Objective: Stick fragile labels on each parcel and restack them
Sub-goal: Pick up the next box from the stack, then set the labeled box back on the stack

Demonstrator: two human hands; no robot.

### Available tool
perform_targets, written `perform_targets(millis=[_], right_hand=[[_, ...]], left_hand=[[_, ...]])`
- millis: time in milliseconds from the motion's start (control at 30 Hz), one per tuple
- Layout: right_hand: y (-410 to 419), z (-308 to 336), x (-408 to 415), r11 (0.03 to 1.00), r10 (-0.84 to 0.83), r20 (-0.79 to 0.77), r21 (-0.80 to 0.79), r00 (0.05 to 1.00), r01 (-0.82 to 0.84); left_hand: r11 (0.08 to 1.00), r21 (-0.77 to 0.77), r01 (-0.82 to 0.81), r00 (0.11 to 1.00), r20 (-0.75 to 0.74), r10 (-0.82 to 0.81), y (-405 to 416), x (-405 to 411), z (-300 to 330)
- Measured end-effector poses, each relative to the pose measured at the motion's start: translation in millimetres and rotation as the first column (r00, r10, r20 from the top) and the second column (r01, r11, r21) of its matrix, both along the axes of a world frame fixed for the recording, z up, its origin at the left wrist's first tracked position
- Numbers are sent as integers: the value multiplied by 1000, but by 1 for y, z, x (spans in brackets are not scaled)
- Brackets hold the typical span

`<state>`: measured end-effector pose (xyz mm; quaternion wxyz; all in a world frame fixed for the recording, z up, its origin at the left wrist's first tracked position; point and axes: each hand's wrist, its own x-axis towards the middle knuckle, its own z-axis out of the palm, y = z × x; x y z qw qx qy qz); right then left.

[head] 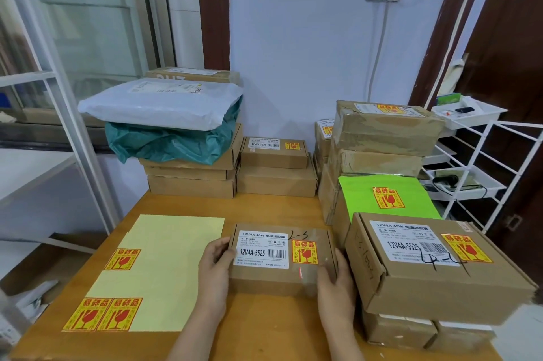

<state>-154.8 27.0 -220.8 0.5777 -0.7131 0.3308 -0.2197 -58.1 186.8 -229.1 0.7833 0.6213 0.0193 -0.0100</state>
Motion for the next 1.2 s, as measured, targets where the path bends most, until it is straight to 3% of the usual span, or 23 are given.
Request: perform_targets(millis=[200,467,800,1033,1200], right_hand=[[9,3,1,999,45,109,-35,993,-41],[18,15,13,993,79,139,-101,987,-66],[4,64,45,969,-29,331,-224,943,108],[-3,97,71,956,-90,403,-221,911,192],[-10,117,87,937,-93,509,-245,856,247]], left_hand=[[999,-54,-11,1000,25,12,0,-2,10],[997,-78,-9,1000,20,10,8,5,22],[987,-62,145,986,-70,-150,-10,35,45],[992,-91,92,980,-170,-106,-28,67,73],[975,-200,97,986,-117,-122,-40,87,93]])
